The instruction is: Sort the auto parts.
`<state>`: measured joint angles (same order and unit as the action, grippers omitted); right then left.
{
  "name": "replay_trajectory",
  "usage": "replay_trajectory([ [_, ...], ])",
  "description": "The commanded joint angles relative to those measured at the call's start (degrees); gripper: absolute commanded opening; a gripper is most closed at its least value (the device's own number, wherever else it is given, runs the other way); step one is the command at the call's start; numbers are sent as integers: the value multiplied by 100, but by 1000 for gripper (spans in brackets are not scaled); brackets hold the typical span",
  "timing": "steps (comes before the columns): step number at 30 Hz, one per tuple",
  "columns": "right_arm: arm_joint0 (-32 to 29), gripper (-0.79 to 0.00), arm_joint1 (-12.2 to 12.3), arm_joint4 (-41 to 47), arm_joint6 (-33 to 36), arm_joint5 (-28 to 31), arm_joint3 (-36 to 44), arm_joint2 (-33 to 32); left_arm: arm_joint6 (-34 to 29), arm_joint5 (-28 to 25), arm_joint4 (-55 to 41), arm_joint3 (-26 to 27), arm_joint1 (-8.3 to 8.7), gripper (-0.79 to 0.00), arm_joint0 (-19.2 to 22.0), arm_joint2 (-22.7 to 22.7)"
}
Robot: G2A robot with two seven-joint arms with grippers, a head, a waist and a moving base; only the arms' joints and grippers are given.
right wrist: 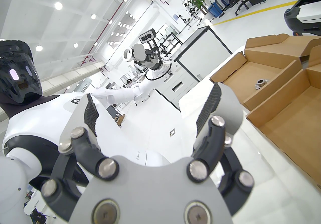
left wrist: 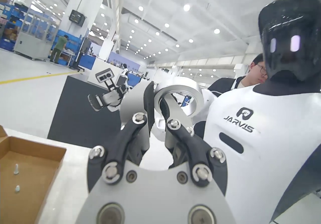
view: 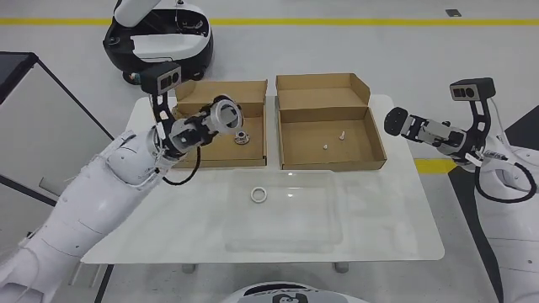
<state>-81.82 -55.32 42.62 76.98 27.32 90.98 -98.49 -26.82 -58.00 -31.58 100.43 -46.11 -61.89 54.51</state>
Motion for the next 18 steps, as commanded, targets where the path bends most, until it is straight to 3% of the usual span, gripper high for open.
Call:
replay_trajectory([
  [1,0,0,0,0,0,0,0,0,-428,0,-596,45,-122,-785,-227,406],
  [5,0,0,0,0,0,0,0,0,-1946,0,-1986,-36,-465,-785,-671,1228],
  [11,0,0,0,0,0,0,0,0,-1949,0,-1734,44,-858,-785,-1034,1720],
  [18,0,0,0,0,0,0,0,0,-1948,0,-1105,-126,-1018,-785,-1145,1828],
])
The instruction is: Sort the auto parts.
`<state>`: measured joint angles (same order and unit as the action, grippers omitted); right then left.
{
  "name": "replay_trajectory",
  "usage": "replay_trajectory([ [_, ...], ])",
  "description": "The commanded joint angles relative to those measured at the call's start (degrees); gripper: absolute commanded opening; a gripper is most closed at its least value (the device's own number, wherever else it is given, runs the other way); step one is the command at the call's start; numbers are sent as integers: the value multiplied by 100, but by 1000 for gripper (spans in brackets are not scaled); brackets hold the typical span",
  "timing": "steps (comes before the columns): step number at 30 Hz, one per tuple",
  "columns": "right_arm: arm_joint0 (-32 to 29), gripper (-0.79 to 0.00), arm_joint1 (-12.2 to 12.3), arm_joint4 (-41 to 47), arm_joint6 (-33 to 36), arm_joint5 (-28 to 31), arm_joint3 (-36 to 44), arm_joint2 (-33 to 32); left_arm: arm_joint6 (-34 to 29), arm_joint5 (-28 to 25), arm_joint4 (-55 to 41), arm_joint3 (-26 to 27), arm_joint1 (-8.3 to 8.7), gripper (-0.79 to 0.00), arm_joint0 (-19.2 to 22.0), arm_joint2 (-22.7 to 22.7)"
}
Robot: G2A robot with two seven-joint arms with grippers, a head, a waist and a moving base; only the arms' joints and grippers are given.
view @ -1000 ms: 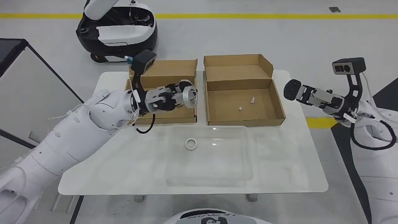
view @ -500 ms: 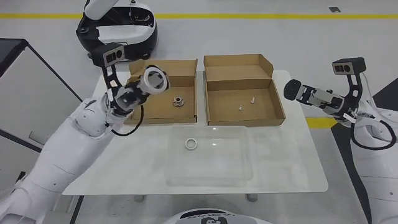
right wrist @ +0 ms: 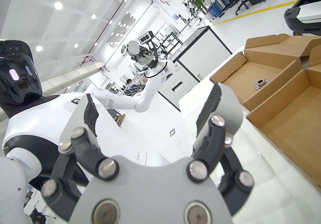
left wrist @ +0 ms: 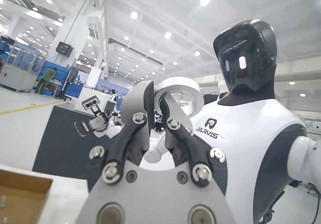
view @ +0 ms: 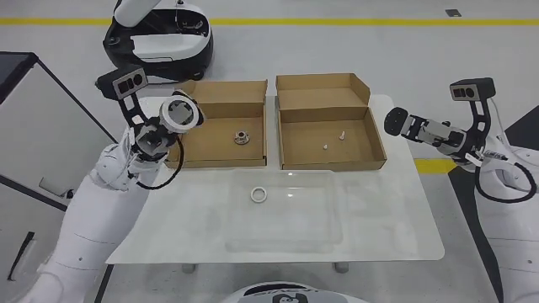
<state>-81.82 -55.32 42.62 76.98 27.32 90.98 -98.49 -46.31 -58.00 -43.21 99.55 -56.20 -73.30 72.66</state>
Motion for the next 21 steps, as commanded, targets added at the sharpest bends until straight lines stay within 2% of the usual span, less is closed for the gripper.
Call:
replay_trajectory([
  [1,0,0,0,0,0,0,0,0,0,0,220,-87,-13,-785,-6,18],
  [4,0,0,0,0,0,0,0,0,1,0,1177,-246,39,-785,41,-52],
  [9,0,0,0,0,0,0,0,0,1,0,1728,-257,115,-785,80,-198],
  [14,0,0,0,0,0,0,0,0,1,0,1064,32,112,-785,56,-228],
  [21,0,0,0,0,0,0,0,0,0,0,-42,446,-4,-785,-99,-22],
])
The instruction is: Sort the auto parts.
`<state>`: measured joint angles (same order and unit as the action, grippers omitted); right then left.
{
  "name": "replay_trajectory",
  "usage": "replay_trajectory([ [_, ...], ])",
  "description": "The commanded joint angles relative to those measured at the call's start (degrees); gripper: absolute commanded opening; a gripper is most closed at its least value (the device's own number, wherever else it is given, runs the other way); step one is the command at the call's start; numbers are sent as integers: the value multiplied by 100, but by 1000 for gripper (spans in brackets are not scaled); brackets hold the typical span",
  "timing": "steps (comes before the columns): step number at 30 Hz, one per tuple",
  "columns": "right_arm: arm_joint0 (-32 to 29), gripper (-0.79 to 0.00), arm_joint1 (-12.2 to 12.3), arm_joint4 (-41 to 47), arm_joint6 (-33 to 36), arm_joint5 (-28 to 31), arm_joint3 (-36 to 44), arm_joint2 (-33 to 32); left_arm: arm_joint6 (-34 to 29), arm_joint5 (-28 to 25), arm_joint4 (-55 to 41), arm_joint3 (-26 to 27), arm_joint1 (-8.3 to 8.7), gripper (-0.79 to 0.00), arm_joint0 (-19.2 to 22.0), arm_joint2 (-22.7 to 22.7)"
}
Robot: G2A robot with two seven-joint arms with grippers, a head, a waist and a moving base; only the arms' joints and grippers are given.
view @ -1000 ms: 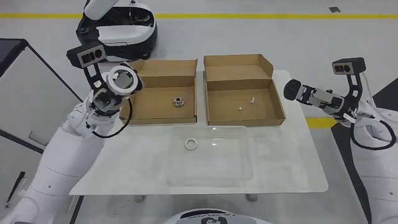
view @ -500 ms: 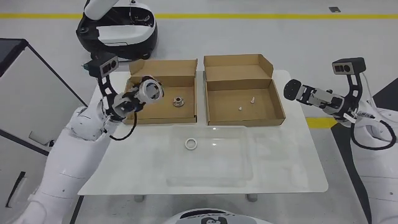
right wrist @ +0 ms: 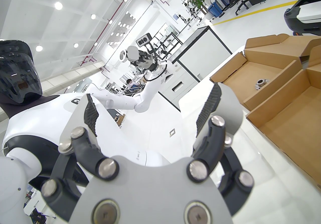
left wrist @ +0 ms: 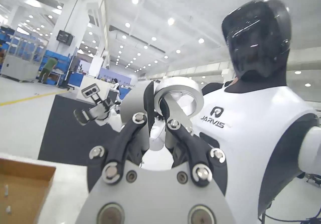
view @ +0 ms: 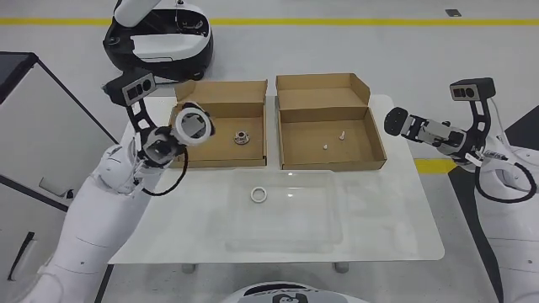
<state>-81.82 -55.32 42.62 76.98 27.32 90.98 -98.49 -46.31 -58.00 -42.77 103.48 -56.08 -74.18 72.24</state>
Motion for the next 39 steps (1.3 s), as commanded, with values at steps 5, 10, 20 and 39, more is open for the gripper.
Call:
replay_trajectory([
  [5,0,0,0,0,0,0,0,0,-1,0,-145,238,-102,-785,-71,127],
  [10,0,0,0,0,0,0,0,0,-1,0,577,66,-65,-785,-103,26],
  [20,0,0,0,0,0,0,0,0,1,0,1138,-169,99,-785,-16,-173],
  [39,0,0,0,0,0,0,0,0,0,0,90,45,-69,-785,-158,165],
])
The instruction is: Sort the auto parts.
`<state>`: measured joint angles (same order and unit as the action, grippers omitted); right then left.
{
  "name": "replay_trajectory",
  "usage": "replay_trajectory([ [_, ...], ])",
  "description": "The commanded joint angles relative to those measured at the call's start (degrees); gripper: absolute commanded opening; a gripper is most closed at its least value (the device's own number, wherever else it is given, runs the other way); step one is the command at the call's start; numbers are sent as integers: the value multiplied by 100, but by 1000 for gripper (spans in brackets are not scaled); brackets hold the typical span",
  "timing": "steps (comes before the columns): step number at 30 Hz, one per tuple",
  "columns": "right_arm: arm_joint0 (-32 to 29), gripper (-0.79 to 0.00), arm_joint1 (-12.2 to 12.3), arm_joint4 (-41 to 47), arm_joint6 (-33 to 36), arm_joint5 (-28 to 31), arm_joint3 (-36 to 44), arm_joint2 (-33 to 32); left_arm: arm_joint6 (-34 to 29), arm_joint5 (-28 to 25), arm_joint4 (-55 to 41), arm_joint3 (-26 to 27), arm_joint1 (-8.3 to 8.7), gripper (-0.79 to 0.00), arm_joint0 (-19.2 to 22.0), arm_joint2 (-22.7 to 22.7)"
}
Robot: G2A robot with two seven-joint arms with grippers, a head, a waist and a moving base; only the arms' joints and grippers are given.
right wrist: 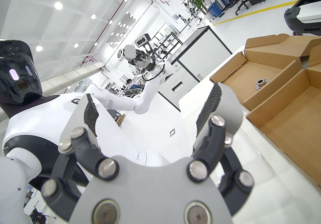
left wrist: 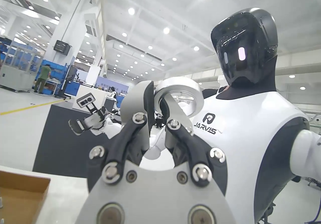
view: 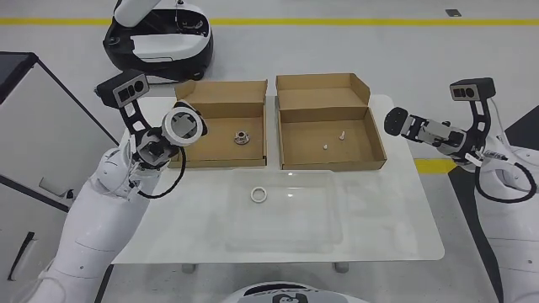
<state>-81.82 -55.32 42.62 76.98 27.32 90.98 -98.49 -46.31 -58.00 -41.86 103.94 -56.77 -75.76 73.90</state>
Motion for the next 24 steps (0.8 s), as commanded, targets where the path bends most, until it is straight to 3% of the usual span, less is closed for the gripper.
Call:
replay_trajectory([
  [1,0,0,0,0,0,0,0,0,0,0,-1,-1,1,-785,0,-1],
  [9,0,0,0,0,0,0,0,0,36,42,3,-14,-1,-785,-6,3],
  [11,0,0,0,0,0,0,0,0,256,285,212,-104,-13,-785,5,65],
  [16,0,0,0,0,0,0,0,0,478,1082,1752,-354,-17,-785,229,279],
  [21,0,0,0,0,0,0,0,0,756,1581,2326,-302,-71,-785,388,76],
  [24,0,0,0,0,0,0,0,0,821,1775,2695,-350,-130,-785,810,-158],
])
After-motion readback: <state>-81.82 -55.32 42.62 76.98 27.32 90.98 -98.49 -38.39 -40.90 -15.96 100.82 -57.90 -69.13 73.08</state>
